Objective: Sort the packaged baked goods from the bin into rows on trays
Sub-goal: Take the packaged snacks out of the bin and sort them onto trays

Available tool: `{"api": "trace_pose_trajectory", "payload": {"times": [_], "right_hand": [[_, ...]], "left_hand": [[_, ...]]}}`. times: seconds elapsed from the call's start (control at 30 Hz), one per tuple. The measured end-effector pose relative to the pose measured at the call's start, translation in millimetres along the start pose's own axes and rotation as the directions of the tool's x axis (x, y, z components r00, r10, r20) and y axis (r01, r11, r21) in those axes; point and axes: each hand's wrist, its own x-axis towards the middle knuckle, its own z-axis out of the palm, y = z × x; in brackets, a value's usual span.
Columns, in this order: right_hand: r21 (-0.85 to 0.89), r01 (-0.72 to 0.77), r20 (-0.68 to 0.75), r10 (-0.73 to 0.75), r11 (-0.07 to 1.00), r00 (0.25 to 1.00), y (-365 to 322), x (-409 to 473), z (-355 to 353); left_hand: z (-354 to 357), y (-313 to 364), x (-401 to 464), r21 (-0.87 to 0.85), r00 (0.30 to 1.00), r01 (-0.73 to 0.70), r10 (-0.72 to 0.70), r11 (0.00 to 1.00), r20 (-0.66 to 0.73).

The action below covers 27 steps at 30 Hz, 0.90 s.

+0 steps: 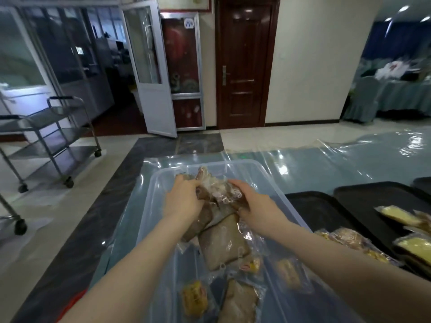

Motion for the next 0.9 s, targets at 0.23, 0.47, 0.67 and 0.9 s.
{"api": "trace_pose_trajectory", "payload": {"times": [0.23, 0.47, 0.67, 0.9], "right_hand": [[0.124, 0.058, -0.228, -0.028, 0.991, 0.973, 8, -50, -46], [0.207, 0.036, -0.371, 0.045, 0.978, 0.928, 29, -94, -89], [0.176, -0.005, -0.435, 0.082, 0.984, 0.897, 78, -148, -148], [0.152, -0.098, -0.496, 0.162, 0.984, 0.853, 192, -225, -233]], "left_hand": [[-27, 15, -35, -0.124, 0.992, -0.078, 0.065, 0.989, -0.109], [-30, 70, -60, -0.234, 0.973, -0.206, 0.172, 0.95, -0.157], [1, 154, -76, -0.32, 0.971, -0.236, 0.208, 0.918, -0.119], [85, 284, -109, -0.408, 0.962, -0.271, 0.258, 0.872, -0.088]]}}
